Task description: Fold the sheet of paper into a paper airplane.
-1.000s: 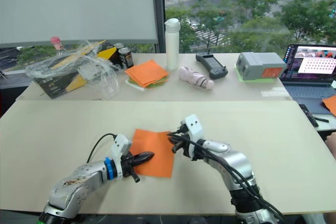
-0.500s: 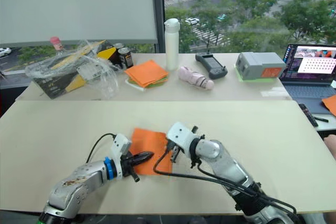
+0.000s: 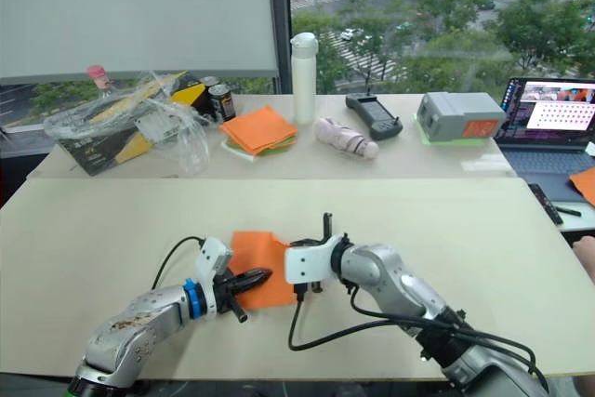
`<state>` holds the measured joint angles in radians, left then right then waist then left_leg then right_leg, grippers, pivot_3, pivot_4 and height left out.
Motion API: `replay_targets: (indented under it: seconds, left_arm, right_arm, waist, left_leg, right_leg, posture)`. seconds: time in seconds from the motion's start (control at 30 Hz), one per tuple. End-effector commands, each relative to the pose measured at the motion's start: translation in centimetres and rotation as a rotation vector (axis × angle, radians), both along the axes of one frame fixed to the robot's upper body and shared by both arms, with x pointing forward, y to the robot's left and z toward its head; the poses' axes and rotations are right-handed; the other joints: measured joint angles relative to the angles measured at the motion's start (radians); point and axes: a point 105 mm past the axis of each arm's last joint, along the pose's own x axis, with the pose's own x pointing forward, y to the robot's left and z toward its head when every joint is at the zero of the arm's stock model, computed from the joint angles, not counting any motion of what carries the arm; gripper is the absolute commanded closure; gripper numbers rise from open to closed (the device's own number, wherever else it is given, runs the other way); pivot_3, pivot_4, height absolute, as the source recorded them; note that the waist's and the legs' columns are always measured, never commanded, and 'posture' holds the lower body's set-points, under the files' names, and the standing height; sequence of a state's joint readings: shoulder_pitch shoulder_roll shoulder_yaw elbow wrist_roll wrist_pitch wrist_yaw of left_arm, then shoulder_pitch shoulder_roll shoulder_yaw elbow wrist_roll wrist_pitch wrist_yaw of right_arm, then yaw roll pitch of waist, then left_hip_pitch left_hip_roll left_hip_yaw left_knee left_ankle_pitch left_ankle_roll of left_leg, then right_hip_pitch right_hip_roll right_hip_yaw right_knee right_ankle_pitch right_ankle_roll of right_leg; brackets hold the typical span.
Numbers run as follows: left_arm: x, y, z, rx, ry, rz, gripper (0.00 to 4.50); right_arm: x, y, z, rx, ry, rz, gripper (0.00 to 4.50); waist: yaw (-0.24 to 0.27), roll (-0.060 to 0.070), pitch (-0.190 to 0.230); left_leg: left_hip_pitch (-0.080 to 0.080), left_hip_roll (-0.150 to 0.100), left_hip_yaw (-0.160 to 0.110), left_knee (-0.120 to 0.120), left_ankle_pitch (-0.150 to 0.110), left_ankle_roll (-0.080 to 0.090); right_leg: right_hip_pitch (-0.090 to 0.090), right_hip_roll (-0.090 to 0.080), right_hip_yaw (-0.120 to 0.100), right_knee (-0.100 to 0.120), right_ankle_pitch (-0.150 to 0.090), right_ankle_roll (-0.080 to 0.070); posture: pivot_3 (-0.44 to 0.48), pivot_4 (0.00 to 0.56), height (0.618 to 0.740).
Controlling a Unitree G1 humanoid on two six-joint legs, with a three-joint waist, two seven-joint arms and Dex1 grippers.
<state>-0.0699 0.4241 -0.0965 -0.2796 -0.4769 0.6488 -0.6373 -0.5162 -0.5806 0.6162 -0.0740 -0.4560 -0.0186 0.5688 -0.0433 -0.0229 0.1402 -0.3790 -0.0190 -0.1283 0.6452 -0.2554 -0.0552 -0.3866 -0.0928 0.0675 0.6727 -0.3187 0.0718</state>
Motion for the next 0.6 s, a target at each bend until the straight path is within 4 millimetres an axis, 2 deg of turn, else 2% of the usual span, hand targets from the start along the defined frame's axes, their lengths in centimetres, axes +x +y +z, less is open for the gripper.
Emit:
replay_targets:
  seconds: [0.03, 0.37, 0.6]
  left_arm:
    - [0.1, 0.5, -0.7, 0.02, 0.025, 0.025, 4.5]
    - [-0.1, 0.7, -0.8, 0.018, 0.025, 0.038, 4.5]
    - [-0.2, 0.6, -0.9, 0.018, 0.027, 0.041, 4.5]
  right_arm:
    - [0.4, -0.3, 0.5, -0.159, -0.121, 0.084, 4.48]
    - [-0.1, -1.1, 0.7, -0.298, -0.103, 0.14, 4.48]
    - [0.6, 0.6, 2.2, -0.224, -0.084, 0.1, 4.48]
  waist:
    - [0.0, 0.0, 0.0]
    - [0.001, 0.0, 0.0]
    - [-0.001, 0.0, 0.0]
  left_leg:
    - [0.0, 0.0, 0.0, 0.0, 0.0, 0.0]
    - [0.0, 0.0, 0.0, 0.0, 0.0, 0.0]
    - [0.0, 0.0, 0.0, 0.0, 0.0, 0.0]
  right_leg:
    - [0.0, 0.0, 0.0, 0.0, 0.0, 0.0]
    - [0.0, 0.0, 0.0, 0.0, 0.0, 0.0]
    - [0.0, 0.0, 0.0, 0.0, 0.0, 0.0]
  posture:
    - [0.0, 0.15, 0.74]
    - [0.0, 0.15, 0.74]
    - [0.0, 0.15, 0.74]
